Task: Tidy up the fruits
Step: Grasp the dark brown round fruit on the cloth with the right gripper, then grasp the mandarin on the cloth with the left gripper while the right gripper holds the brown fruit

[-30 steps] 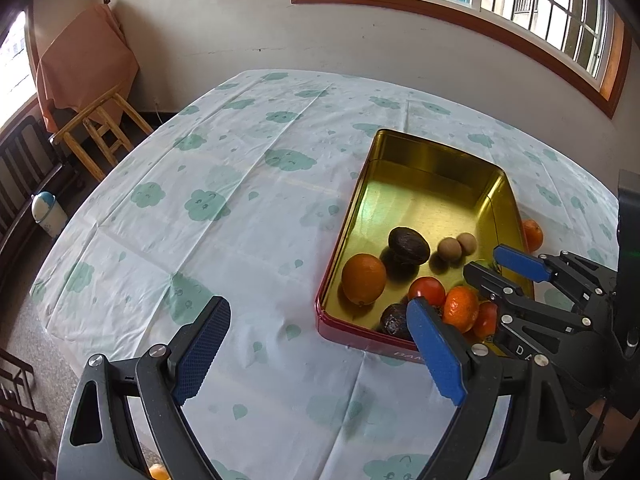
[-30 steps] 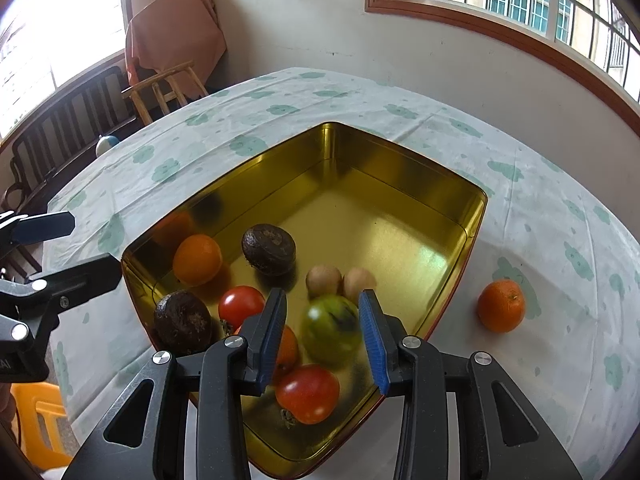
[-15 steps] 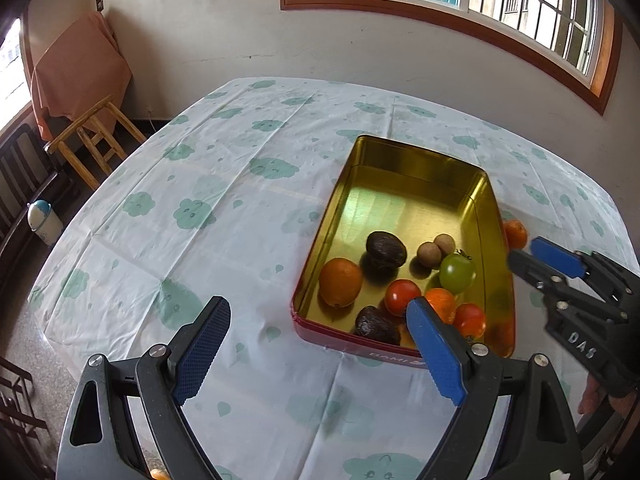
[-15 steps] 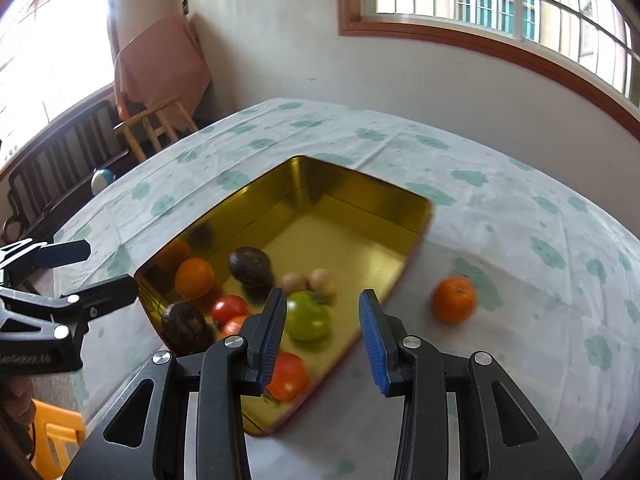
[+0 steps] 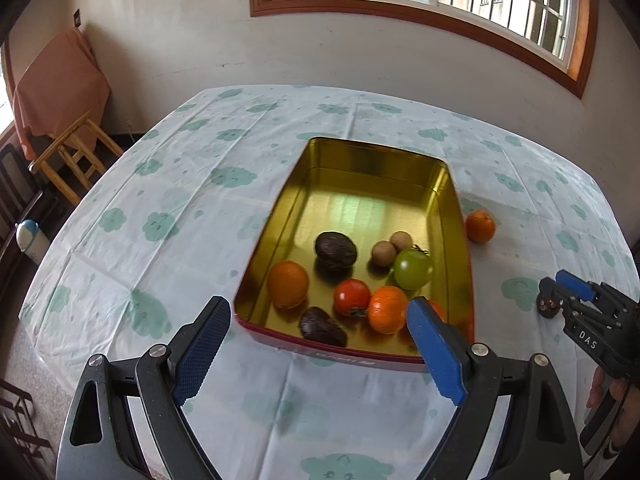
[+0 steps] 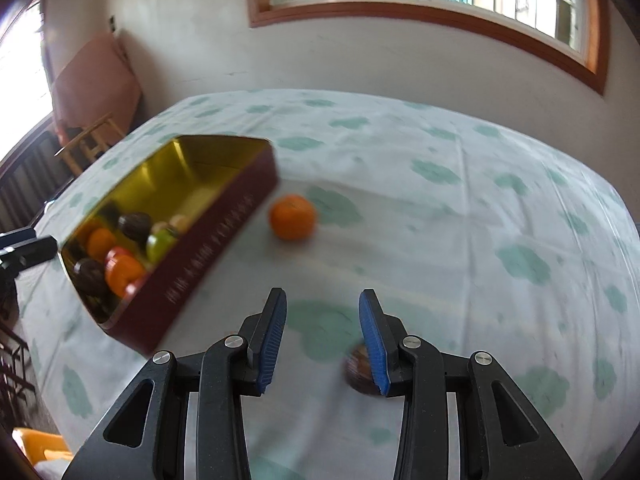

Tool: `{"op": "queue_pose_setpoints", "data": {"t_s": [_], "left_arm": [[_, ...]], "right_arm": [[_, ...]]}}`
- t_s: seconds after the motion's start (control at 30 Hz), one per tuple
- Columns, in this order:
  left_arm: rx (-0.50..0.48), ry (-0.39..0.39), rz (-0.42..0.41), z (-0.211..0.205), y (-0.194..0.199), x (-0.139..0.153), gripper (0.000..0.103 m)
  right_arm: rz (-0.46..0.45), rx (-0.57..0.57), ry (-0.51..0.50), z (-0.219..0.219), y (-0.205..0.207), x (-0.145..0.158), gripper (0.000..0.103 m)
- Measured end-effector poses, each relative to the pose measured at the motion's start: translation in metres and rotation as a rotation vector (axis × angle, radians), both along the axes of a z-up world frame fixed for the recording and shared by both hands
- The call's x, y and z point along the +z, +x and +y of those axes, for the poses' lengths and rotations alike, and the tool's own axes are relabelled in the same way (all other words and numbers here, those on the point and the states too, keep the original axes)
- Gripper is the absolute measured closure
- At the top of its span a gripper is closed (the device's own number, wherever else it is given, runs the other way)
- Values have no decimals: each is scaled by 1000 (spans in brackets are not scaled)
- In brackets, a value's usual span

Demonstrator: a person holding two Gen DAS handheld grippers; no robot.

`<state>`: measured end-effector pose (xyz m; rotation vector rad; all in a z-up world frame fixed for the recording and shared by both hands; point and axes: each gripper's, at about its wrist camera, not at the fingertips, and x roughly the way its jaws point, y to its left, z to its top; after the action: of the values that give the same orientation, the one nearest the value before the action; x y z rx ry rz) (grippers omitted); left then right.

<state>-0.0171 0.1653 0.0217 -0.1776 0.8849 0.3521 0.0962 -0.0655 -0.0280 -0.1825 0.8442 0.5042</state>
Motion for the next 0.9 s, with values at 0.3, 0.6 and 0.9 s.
{"op": "queue_pose_setpoints", "data": {"t_s": [0.3,0.6,0.9], "left_arm": [[-50,10,-2,-20,9,1,15],[-104,12,-19,-40,19,5,15],[-181,25,11,-69,33,4,15]], "right_arm": [[41,-30,-21,-21,1,-20,64],[35,-19,-12,-21,-2,-24,64],[40,-17,9,-23,-3,-25,64]]}}
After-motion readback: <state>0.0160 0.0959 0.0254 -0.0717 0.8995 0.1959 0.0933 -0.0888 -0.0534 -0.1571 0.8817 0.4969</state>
